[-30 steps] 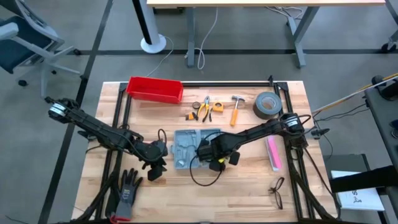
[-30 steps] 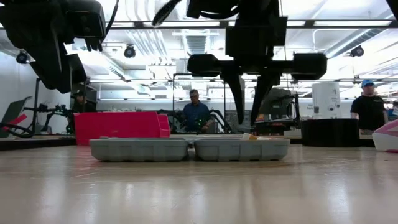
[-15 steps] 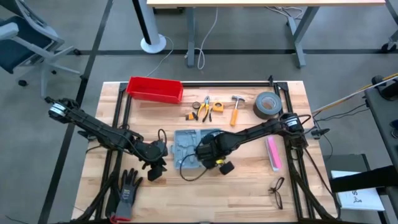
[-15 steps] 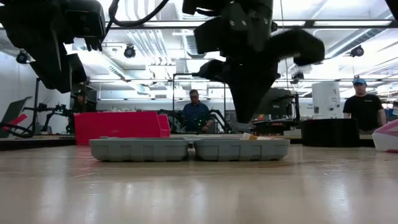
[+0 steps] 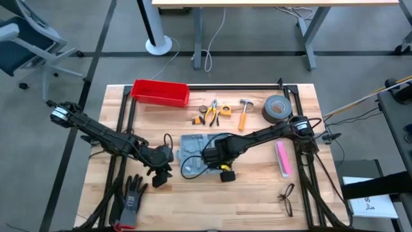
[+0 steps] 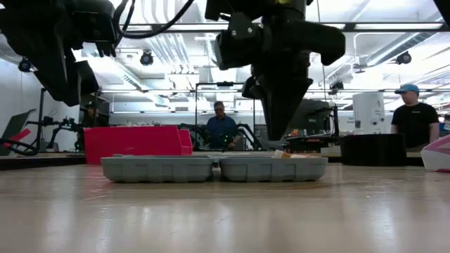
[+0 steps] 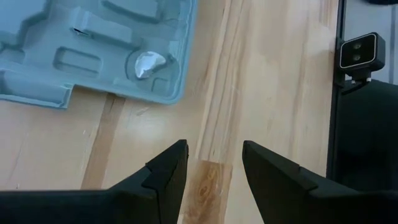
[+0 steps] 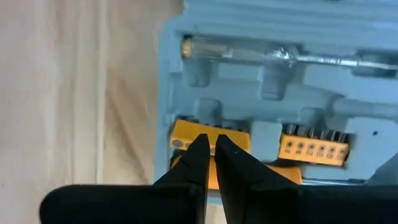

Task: Prefit tool cases
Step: Put the set of interchangeable screwdriver bits into the gray toolbox

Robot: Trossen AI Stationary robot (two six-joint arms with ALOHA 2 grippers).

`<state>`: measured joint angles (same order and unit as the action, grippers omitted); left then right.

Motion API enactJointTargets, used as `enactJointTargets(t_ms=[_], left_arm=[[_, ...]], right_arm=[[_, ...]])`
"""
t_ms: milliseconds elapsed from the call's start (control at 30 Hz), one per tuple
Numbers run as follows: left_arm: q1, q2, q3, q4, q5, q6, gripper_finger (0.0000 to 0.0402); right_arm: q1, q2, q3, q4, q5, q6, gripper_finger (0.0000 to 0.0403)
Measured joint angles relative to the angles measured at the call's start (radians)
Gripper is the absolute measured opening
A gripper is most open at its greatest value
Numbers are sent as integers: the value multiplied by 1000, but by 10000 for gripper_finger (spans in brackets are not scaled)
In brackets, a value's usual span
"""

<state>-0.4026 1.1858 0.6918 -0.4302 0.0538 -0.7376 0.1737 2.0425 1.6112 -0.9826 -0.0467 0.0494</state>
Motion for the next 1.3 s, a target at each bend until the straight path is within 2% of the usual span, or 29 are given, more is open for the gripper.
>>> enactJointTargets(t_ms=[267,533,933,1067,1300], left_arm=[[0,0,0,-7,1,14,162],[-2,0,0,-10,2,11,162],[-5,0,0,-15,7,5,162],[-5,0,0,-16,10,-1,162],[-5,0,0,-16,11,-4,162]], right_arm=[[-2,35,-7,1,-6,37,9],[-2,100,-11,23,-13,-2,9],[-11,3,-16,-8,35,11,9],[-7,9,-17,-50,15,10,9],[20,29,-17,-24,-6,-16,9]])
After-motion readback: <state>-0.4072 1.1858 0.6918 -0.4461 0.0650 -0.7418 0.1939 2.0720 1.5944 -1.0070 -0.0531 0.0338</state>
